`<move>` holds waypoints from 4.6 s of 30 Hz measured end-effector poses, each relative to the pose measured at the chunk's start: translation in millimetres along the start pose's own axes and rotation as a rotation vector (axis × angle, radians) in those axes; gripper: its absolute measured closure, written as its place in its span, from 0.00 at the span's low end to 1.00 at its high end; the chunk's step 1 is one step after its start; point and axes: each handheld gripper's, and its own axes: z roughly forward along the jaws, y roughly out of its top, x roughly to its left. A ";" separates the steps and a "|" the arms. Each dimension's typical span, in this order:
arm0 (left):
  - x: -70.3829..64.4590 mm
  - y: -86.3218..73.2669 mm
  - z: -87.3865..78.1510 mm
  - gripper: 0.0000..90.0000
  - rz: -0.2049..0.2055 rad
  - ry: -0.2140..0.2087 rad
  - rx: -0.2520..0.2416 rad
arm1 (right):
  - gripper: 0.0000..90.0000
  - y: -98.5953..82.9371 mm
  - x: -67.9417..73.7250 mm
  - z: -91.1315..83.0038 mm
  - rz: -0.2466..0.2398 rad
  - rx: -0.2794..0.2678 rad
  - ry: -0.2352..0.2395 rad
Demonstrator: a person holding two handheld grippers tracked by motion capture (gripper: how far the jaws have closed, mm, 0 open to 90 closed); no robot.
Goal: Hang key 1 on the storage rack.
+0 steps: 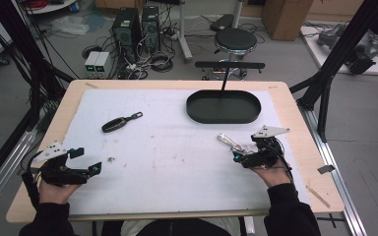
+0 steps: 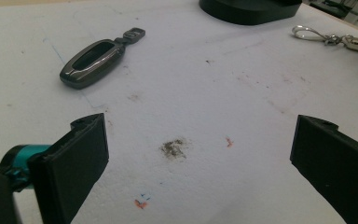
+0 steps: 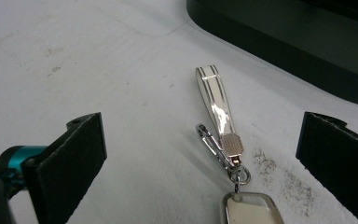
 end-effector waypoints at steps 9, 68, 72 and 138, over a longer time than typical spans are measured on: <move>-0.2 -0.1 0.6 0.05 0.005 -0.006 0.002 | 0.01 14.1 -3.4 10.8 -0.038 0.056 0.004; 4.4 1.0 4.9 0.05 -0.006 -0.037 -0.033 | 0.83 63.2 -28.3 76.8 -0.108 0.404 0.088; 4.4 1.1 5.1 0.05 -0.004 -0.036 -0.033 | 0.83 76.0 -32.5 62.2 -0.102 0.356 0.090; 13.6 2.6 10.5 0.05 -0.009 -0.008 -0.072 | 0.83 275.9 -75.7 37.5 -0.096 -0.036 -0.034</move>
